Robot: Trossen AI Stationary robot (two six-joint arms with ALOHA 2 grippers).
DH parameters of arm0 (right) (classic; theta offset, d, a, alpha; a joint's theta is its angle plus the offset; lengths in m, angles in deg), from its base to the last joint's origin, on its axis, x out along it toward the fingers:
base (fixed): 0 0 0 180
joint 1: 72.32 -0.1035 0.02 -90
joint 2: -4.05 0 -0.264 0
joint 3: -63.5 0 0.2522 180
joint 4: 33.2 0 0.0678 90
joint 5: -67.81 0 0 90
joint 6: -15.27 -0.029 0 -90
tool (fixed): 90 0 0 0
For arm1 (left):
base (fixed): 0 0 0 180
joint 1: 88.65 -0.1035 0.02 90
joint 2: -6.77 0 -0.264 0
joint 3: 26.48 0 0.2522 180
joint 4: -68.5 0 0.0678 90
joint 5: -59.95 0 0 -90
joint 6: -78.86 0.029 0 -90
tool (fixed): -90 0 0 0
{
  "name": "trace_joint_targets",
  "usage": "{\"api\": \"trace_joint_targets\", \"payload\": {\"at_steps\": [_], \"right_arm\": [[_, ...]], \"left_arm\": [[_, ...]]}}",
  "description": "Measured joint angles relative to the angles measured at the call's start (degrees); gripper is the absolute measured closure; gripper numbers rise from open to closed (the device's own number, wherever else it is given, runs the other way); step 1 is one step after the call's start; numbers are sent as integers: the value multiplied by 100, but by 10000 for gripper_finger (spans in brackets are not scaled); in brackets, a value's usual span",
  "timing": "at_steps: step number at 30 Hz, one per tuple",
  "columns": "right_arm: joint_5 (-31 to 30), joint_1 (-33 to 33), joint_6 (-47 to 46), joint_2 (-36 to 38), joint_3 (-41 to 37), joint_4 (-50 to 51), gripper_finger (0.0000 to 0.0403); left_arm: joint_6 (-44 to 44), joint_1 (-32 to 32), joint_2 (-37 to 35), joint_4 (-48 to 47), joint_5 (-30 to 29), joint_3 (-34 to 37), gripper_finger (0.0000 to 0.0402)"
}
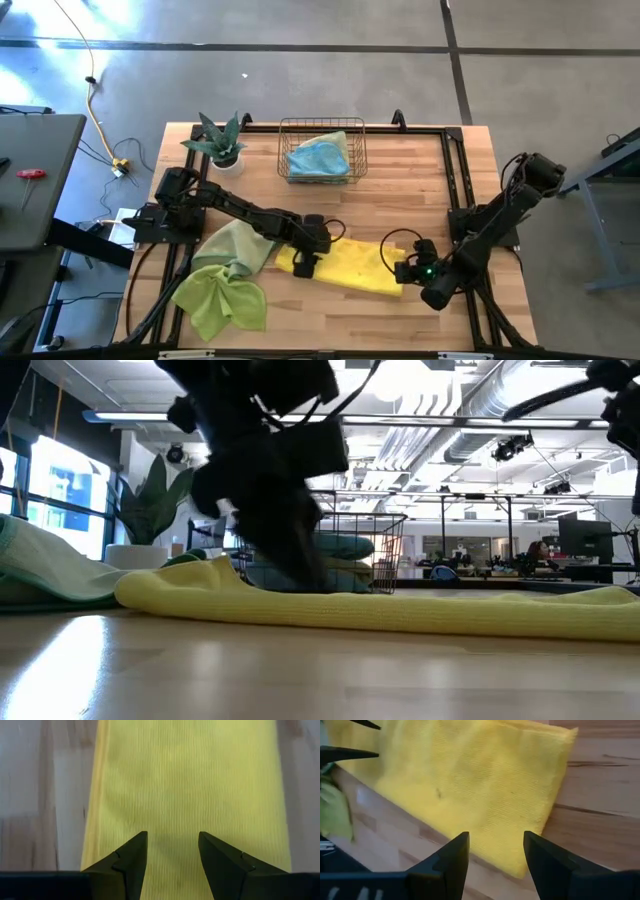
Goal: Fold microfiber towels
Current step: Fold the yellow microfiber cloth
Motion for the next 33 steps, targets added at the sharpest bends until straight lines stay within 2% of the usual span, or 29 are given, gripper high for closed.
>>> {"api": "trace_joint_targets", "payload": {"at_steps": [3,6,11,19,25,33], "right_arm": [[180,-7,-156,-121,-70,29,222],[296,-16,-216,-266,-311,-675,221],[151,-14,-207,-600,-719,-2304,221],[190,9,-203,-1254,-634,-3400,221],[153,17,-185,-1824,-376,-3811,221],[-153,117,-183,-1904,-326,-3463,221]], "left_arm": [[-56,-5,99,436,4,-24,236],[-106,-9,107,649,-38,-24,236],[-139,-37,241,680,-157,-35,236],[-397,-21,507,703,-45,-50,236],[-459,-30,514,789,-73,-37,236],[-540,-36,526,873,-36,-31,236]]}}
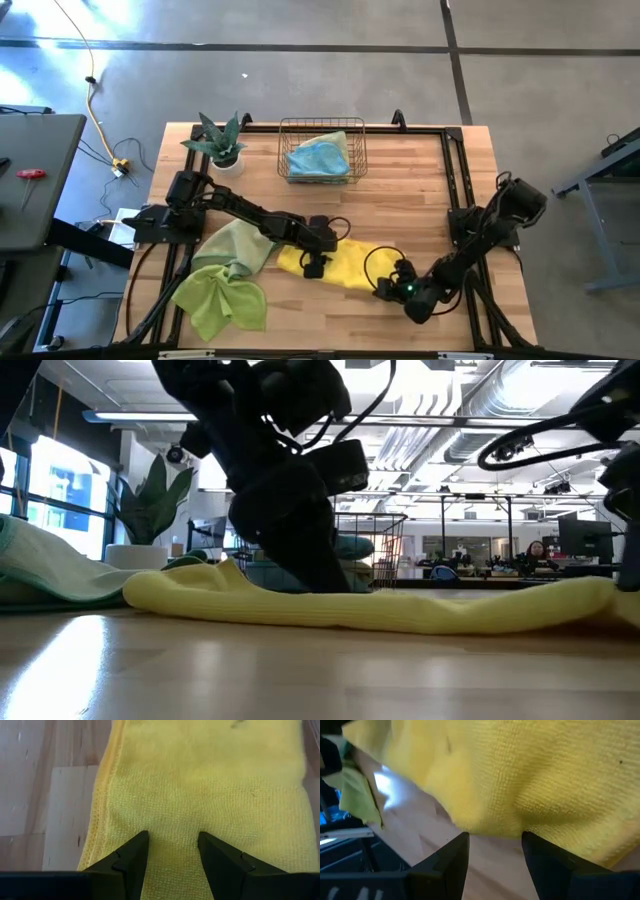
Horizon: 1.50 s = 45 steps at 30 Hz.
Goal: Fold microfiber towels
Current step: Fold the yellow microfiber cloth
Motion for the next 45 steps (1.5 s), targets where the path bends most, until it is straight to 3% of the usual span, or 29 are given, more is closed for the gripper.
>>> {"api": "trace_joint_targets", "payload": {"at_steps": [13,18,24,27,33,41,45], "right_arm": [[-572,212,119,14,5,1197,222],[-752,225,514,408,-51,1737,221],[247,192,195,1386,-55,2662,221],[325,101,163,1666,-56,2642,221],[658,35,-116,1838,-42,2994,221],[1657,603,-153,1969,-42,4646,222],[1503,811,-85,2140,-151,4601,222]], "left_arm": [[-603,32,8,37,153,-17,236],[-695,39,44,-72,227,-253,236],[-504,29,42,-23,219,-627,236],[-503,24,36,18,188,-719,236],[-535,49,31,-123,156,-719,236],[-592,133,26,-197,1,-719,236],[-592,133,20,-194,-11,-719,236]]}}
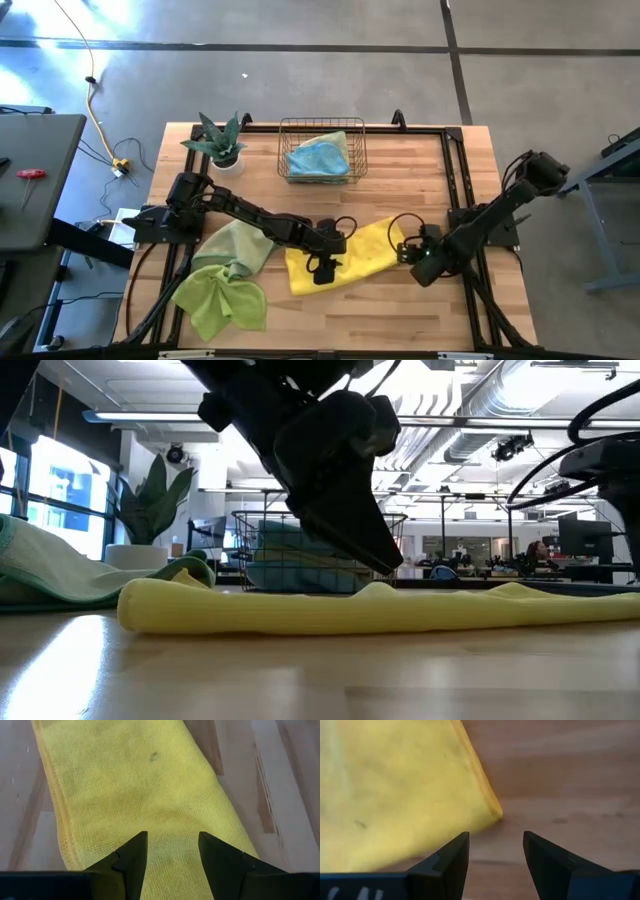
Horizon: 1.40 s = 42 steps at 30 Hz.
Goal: Fold microfiber towels
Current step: Fold the yellow microfiber cloth
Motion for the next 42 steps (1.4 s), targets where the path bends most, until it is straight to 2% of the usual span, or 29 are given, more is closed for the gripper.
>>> {"api": "trace_joint_targets", "payload": {"at_steps": [5,10,18,29,35,38,42], "right_arm": [[-242,191,103,249,-500,-434,222],[-537,225,127,450,-1261,-1665,222],[-545,242,409,580,-1313,-1620,227],[-680,242,450,544,-1335,-1843,321],[-936,259,567,540,-1336,-1966,393],[-937,278,646,540,-1334,-1971,395],[-651,281,744,549,-1163,-1614,401]], "left_arm": [[42,-17,-4,36,0,0,236],[101,-17,-7,24,4,0,236],[87,-17,-9,-1,17,0,236],[87,-55,-9,19,1,0,236],[-13,-56,-9,-2,20,0,236],[-250,-57,-42,-88,20,0,236],[-630,-55,-77,-270,28,-7,236]]}}
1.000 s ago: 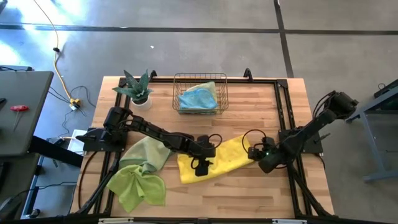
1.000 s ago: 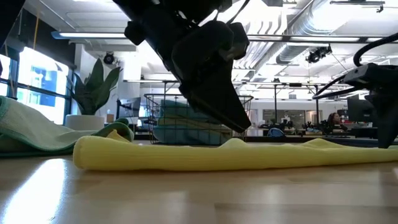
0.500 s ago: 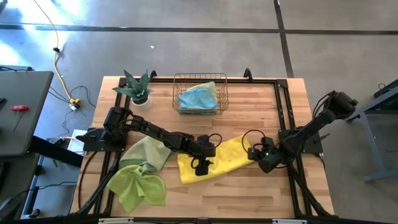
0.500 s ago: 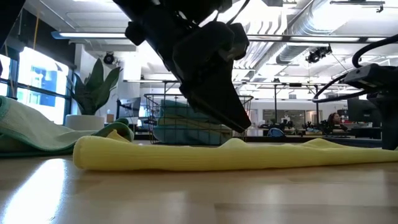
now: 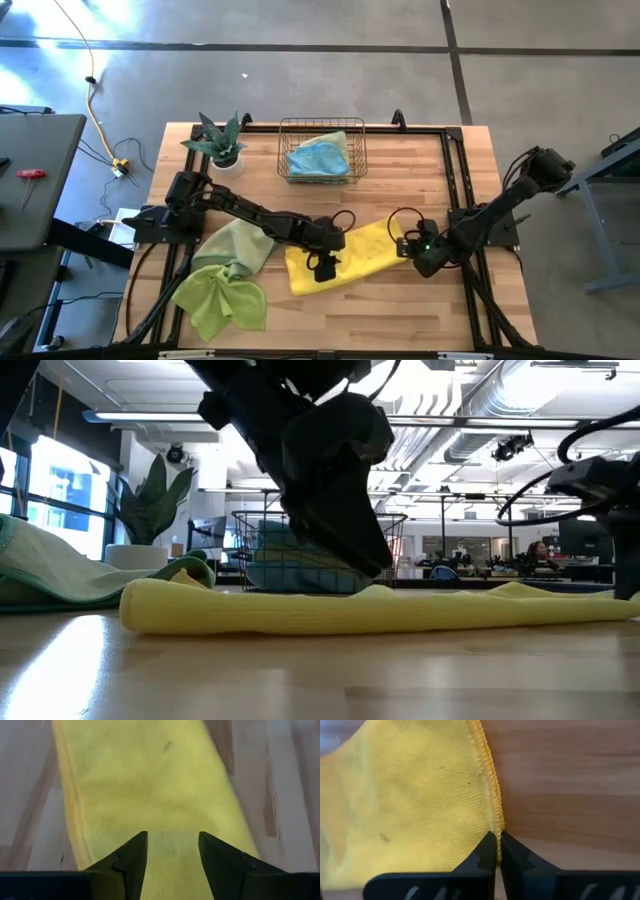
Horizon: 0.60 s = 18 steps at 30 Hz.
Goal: Fold microfiber towels
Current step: Fold the yellow microfiber cloth
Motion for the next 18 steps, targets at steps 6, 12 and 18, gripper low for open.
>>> {"api": "trace_joint_targets", "payload": {"at_steps": [6,12,18], "right_arm": [[79,48,180,2,810,1400,402],[-165,321,837,-131,1830,2354,402],[-178,765,1905,-848,2462,1692,402]], "left_arm": [[-393,86,-324,-101,-55,-1,236],[-701,290,-899,-268,-181,0,236],[-1033,616,-1522,-523,-323,2,236]]}}
